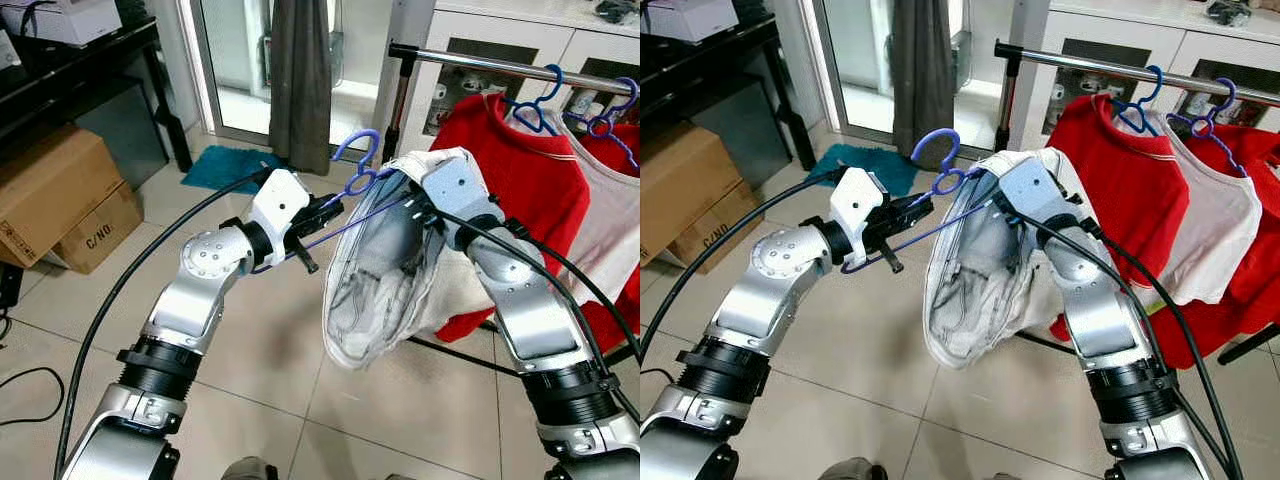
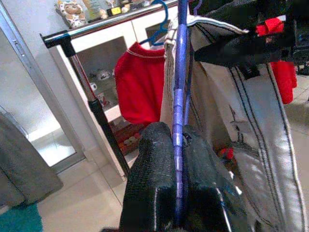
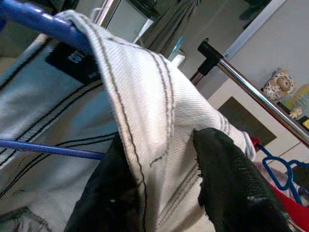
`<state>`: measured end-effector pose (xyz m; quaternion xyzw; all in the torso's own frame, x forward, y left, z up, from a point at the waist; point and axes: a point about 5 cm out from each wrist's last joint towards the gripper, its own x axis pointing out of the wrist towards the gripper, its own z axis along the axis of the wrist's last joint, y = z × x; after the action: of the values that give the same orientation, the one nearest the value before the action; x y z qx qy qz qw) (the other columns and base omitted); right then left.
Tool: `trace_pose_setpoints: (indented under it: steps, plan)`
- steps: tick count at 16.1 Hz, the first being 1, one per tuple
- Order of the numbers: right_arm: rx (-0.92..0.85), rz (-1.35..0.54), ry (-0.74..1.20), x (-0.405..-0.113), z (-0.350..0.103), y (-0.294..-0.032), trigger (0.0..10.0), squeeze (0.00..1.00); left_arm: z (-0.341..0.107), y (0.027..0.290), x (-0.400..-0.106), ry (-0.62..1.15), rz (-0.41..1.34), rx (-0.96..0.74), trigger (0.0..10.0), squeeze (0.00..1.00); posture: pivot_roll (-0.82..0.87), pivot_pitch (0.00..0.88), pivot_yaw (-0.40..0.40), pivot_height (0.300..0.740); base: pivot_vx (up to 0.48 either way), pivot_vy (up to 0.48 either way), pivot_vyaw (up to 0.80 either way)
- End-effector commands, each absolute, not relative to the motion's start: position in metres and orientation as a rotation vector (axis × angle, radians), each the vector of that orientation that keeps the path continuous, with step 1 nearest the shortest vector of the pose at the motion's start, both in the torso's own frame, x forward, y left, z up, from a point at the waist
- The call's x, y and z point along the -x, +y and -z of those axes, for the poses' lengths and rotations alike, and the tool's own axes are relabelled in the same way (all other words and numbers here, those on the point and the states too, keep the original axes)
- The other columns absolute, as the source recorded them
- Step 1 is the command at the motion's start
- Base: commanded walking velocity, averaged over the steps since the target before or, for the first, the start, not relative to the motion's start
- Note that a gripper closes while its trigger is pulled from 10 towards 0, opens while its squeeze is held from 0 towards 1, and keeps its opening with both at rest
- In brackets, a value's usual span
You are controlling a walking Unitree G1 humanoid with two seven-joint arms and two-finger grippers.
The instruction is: Hang hanger
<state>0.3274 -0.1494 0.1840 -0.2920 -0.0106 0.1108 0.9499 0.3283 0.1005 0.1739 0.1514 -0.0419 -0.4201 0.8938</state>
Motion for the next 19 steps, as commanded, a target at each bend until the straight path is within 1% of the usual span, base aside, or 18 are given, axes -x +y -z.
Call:
trace_pose_setpoints:
  steps: [1, 2, 4, 7, 8, 11, 12, 14, 17, 19]
  plan:
    - [0.579, -0.213, -0.037, -0.329, -0.191, -0.153, 0.0, 0.00, -0.192, 0.101, -0.328, -0.168, 0.848, -0.298, 0.0, 0.00, -0.07, 0.000, 0.014, 0.740, 0.000, 0.000, 0.00]
    - [0.571, -0.214, -0.050, -0.329, -0.193, -0.154, 0.0, 0.00, -0.191, 0.103, -0.329, -0.162, 0.840, -0.298, 0.0, 0.00, -0.07, 0.000, 0.022, 0.740, 0.000, 0.000, 0.00]
    - [0.525, -0.206, -0.040, -0.328, -0.191, -0.156, 0.0, 0.00, -0.189, 0.103, -0.329, -0.157, 0.836, -0.299, 0.0, 0.00, -0.07, 0.000, 0.005, 0.740, 0.000, 0.000, 0.00]
    - [0.475, -0.241, -0.052, -0.328, -0.192, -0.151, 0.0, 0.00, -0.189, 0.105, -0.329, -0.154, 0.821, -0.288, 0.0, 0.00, -0.07, 0.000, 0.017, 0.740, 0.000, 0.000, 0.00]
    - [0.451, -0.245, -0.044, -0.328, -0.191, -0.150, 0.0, 0.00, -0.188, 0.105, -0.329, -0.151, 0.827, -0.296, 0.0, 0.00, -0.07, 0.000, 0.001, 0.740, 0.000, 0.000, 0.00]
    - [0.408, -0.247, -0.043, -0.328, -0.190, -0.149, 0.0, 0.00, -0.187, 0.106, -0.327, -0.148, 0.820, -0.278, 0.0, 0.00, -0.07, 0.000, 0.017, 0.740, 0.000, 0.000, 0.00]
    - [0.313, -0.206, -0.031, -0.329, -0.192, -0.154, 0.0, 0.00, -0.184, 0.106, -0.323, -0.143, 0.820, -0.270, 0.0, 0.00, -0.07, 0.000, 0.004, 0.740, 0.000, 0.000, 0.00]
    - [0.264, -0.198, -0.036, -0.330, -0.195, -0.155, 0.0, 0.00, -0.183, 0.108, -0.322, -0.140, 0.816, -0.263, 0.0, 0.00, -0.07, 0.000, 0.010, 0.740, 0.000, 0.000, 0.00]
    - [0.084, -0.175, -0.079, -0.336, -0.207, -0.159, 0.0, 0.00, -0.176, 0.113, -0.316, -0.110, 0.836, -0.273, 0.0, 0.00, -0.06, 0.000, -0.002, 0.740, 0.000, 0.000, 0.00]
    - [0.056, -0.168, -0.086, -0.341, -0.210, -0.162, 0.0, 0.00, -0.171, 0.117, -0.309, -0.091, 0.846, -0.257, 0.0, 0.00, -0.06, 0.000, 0.001, 0.740, 0.000, 0.000, 0.00]
